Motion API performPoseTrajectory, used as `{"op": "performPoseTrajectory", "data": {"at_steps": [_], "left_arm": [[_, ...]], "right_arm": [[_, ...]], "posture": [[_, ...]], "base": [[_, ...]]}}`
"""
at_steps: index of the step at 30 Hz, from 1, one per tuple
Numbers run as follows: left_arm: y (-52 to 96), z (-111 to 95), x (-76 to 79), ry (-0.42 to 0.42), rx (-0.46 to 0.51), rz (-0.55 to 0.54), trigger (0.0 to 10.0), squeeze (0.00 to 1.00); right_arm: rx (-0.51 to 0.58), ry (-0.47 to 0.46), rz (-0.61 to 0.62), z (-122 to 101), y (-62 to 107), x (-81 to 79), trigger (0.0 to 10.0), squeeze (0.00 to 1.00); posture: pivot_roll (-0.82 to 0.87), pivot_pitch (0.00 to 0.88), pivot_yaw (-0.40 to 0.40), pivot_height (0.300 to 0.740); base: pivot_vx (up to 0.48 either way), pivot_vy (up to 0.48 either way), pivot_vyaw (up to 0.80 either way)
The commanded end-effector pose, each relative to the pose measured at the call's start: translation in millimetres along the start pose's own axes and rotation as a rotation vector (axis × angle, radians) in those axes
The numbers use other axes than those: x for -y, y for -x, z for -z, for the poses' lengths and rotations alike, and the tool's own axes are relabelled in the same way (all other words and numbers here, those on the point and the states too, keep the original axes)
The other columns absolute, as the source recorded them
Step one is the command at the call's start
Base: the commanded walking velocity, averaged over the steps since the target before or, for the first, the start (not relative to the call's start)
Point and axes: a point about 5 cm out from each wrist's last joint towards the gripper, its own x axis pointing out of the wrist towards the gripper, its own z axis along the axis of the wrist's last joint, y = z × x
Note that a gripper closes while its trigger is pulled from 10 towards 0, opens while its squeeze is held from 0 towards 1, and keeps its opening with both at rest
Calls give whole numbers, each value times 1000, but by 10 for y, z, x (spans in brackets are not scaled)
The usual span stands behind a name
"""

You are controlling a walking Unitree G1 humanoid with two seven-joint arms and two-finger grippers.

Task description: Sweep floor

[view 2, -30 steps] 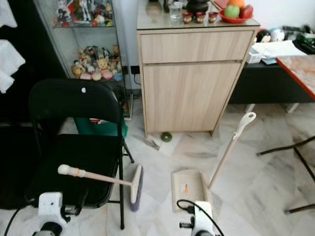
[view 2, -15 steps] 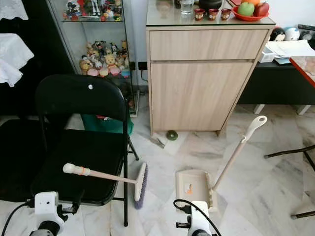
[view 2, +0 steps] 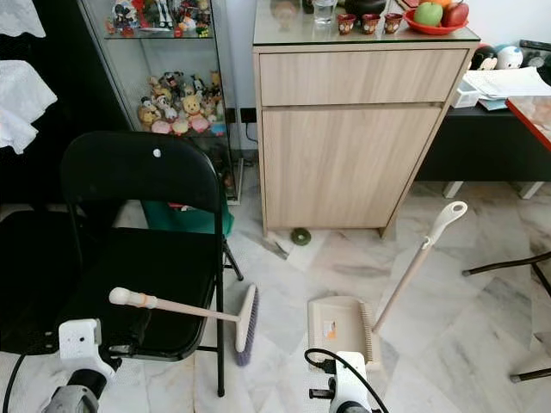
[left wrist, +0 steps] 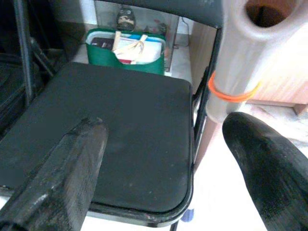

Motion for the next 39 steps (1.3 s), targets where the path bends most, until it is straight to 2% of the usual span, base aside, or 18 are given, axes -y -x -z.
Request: {"op": "performPoseTrajectory", "data": {"at_steps": [1, 2, 11, 12, 30, 39], "left_arm": [[35, 22, 5, -1, -19, 22, 10000, 39], [37, 19, 15, -8, -19, 38, 10000, 1000], [0, -22, 42, 17, -8, 41, 10000, 1000], [-15, -42, 53, 21, -2, 41, 10000, 0], [-253, -99, 144, 63, 0, 58, 10000, 0], [-295, -83, 137, 73, -13, 64, 10000, 0]], "right_arm": [[-13, 7, -5, 23, 3, -5, 10000, 0], [-14, 8, -6, 23, 3, -6, 10000, 0], [-12, 3, 0, 22, 3, -2, 10000, 0], [-12, 2, 1, 22, 3, -2, 10000, 0], [-8, -9, 10, 23, 4, -1, 10000, 0], [-8, -10, 8, 26, 5, -6, 10000, 0]], "posture": [[81, 96, -27, 740], [81, 96, -27, 740], [78, 96, -26, 740], [78, 96, -26, 740], [64, 98, -27, 740], [62, 97, -27, 740]], "base": [[0, 0, 0], [0, 0, 0], [0, 0, 0], [0, 0, 0], [0, 0, 0], [0, 0, 0]]}}
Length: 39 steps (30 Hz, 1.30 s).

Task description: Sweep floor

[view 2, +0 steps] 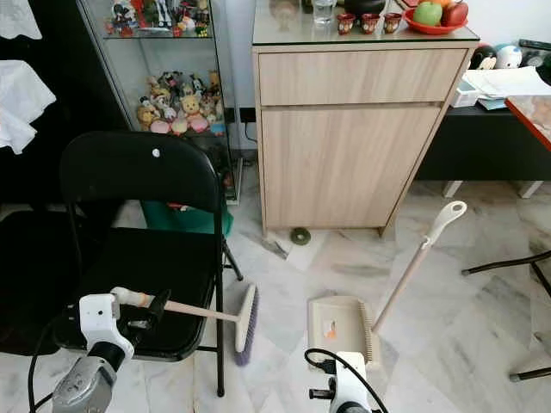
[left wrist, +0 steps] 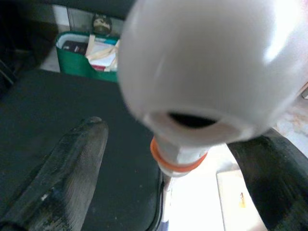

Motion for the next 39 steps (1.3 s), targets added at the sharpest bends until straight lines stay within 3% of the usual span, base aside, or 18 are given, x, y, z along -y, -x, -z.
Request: {"op": "performPoseTrajectory", "data": {"at_steps": [1, 15, 16, 39], "left_arm": [[16, 33, -43, 1, -24, -8, 10000, 0], [-103, 3, 4, -1, -9, 0, 9725, 0], [-110, -2, 6, 0, -7, -1, 0, 0], [-111, -1, -38, -28, -5, 11, 0, 0]], "right_arm": [[-9, -6, 2, 25, 5, -6, 10000, 0], [-8, -6, 4, 27, 6, 3, 10000, 0], [-8, -6, 4, 28, 6, 3, 10000, 0], [-9, -5, -2, 28, 6, -3, 10000, 0]], "posture": [[62, 97, -27, 740], [56, 95, -29, 740], [56, 95, -30, 740], [64, 103, -30, 740]], "base": [[0, 0, 0], [0, 0, 0], [0, 0, 0], [0, 0, 0]]}}
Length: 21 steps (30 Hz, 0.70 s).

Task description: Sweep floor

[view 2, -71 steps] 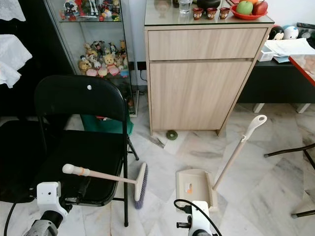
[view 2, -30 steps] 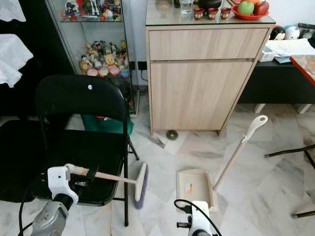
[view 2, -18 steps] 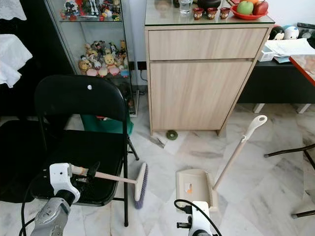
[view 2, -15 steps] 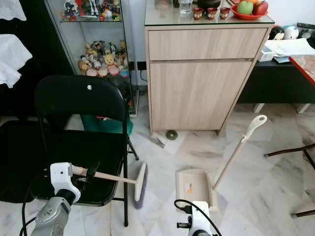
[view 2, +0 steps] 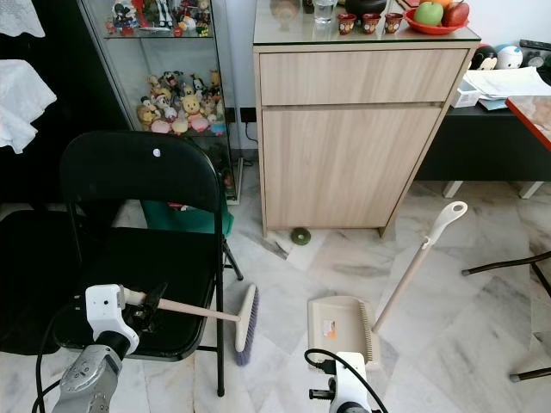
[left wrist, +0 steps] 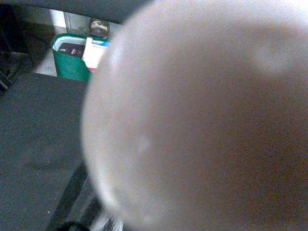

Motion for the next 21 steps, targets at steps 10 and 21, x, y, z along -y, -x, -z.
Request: {"op": "performPoseTrajectory", "data": {"at_steps": [10, 21], "left_arm": [[48, 35, -63, -37, -21, 14, 0, 0], [48, 61, -23, -34, -25, 20, 0, 0]], "right_arm": [[-9, -1, -1, 19, 4, 2, 10000, 0], [-7, -1, 5, 16, 4, 9, 10000, 0]], "posture": [[64, 105, -32, 740], [59, 107, -33, 740]], "base": [[0, 0, 0], [0, 0, 0]]}}
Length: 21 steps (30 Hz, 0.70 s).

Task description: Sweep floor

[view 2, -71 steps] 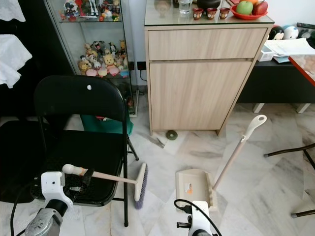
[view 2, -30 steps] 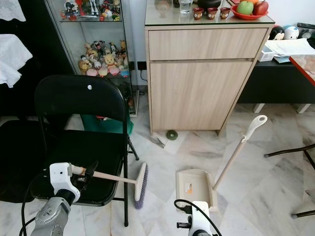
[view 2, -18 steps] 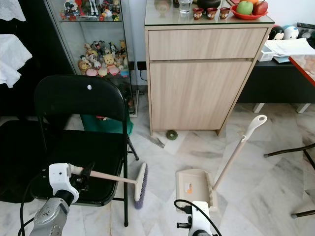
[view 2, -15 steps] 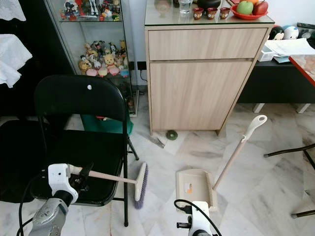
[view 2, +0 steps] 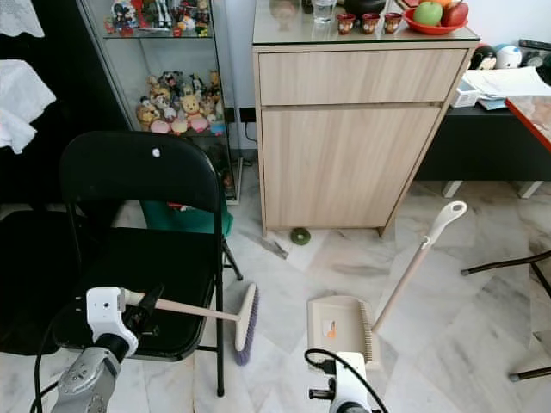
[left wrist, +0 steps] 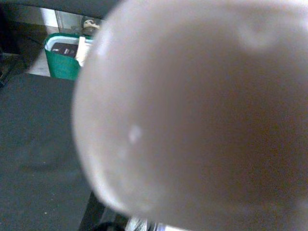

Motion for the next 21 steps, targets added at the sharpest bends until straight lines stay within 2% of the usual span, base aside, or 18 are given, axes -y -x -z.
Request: {"op": "performPoseTrajectory", "data": {"at_steps": [1, 10, 11, 12, 16, 19, 21], "left_arm": [[37, 44, -23, -20, -20, -10, 0, 0], [36, 43, -13, -33, -17, -14, 0, 0], [35, 41, -12, -37, -16, -16, 1647, 0], [35, 37, -8, -38, -13, -16, 10000, 0], [38, 29, 3, -37, -8, -16, 10000, 0], [40, 30, 3, -35, -7, -15, 10000, 0], [41, 38, 6, -32, -9, -14, 10000, 0]], "right_arm": [[-6, -1, 5, 15, 4, 8, 10000, 0], [15, -3, 18, 0, 6, 19, 10000, 0], [19, -3, 18, -3, 6, 19, 10000, 0], [31, 0, 19, -13, 7, 18, 10000, 0], [95, 31, 42, -69, 14, 33, 10000, 0], [132, -11, 81, -83, 25, 46, 10000, 0], [155, -8, 104, -99, 32, 55, 10000, 0]], "posture": [[59, 107, -33, 740], [60, 107, -33, 740], [61, 108, -32, 740], [58, 108, -32, 740], [51, 109, -31, 740], [46, 107, -30, 740], [41, 105, -30, 740]], "base": [[0, 0, 0], [0, 0, 0], [0, 0, 0], [0, 0, 0], [0, 0, 0], [0, 0, 0], [0, 0, 0]]}}
